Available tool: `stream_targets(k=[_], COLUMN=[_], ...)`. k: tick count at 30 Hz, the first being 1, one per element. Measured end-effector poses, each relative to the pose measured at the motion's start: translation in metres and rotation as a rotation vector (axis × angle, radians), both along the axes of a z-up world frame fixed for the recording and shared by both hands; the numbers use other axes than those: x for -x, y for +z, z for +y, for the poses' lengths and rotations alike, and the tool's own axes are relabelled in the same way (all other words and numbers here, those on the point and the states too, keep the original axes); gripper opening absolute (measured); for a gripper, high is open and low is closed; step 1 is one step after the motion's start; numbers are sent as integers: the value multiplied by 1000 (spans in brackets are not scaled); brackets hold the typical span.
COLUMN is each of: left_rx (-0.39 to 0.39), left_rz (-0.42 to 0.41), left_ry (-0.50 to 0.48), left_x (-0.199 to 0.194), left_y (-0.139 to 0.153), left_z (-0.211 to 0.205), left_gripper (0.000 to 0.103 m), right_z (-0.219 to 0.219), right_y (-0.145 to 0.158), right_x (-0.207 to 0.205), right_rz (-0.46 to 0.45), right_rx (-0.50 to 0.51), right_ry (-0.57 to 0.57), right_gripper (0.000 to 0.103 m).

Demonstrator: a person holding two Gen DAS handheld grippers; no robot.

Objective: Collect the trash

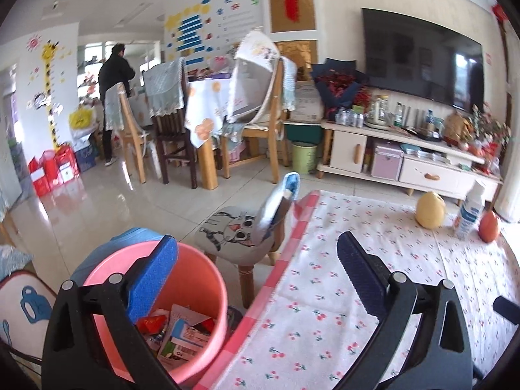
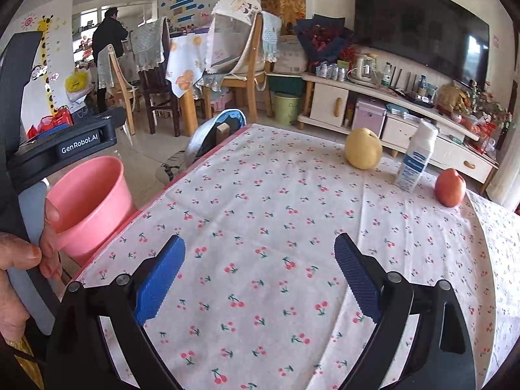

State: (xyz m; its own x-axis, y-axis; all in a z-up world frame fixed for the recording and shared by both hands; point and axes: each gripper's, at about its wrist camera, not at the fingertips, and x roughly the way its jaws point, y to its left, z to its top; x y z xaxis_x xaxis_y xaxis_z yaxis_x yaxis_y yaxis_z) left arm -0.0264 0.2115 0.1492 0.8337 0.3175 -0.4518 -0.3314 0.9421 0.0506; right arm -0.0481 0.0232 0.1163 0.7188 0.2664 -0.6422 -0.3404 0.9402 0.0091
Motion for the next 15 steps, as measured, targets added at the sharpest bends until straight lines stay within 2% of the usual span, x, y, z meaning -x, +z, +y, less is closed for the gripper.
stream_targets(k=[5,15], left_rx=[-35,-24], left_rz=[8,21], left_ry=[-87,-243], left_x=[11,58], left_y=[-1,-2], left_z=[-37,-104], left_gripper=[99,99], right_z=[-44,-113], right_y=[3,9], right_x=[19,68], right_rz=[-13,-60], right_rx=[-13,-12], right_ry=[-84,-236], right_gripper=[92,92])
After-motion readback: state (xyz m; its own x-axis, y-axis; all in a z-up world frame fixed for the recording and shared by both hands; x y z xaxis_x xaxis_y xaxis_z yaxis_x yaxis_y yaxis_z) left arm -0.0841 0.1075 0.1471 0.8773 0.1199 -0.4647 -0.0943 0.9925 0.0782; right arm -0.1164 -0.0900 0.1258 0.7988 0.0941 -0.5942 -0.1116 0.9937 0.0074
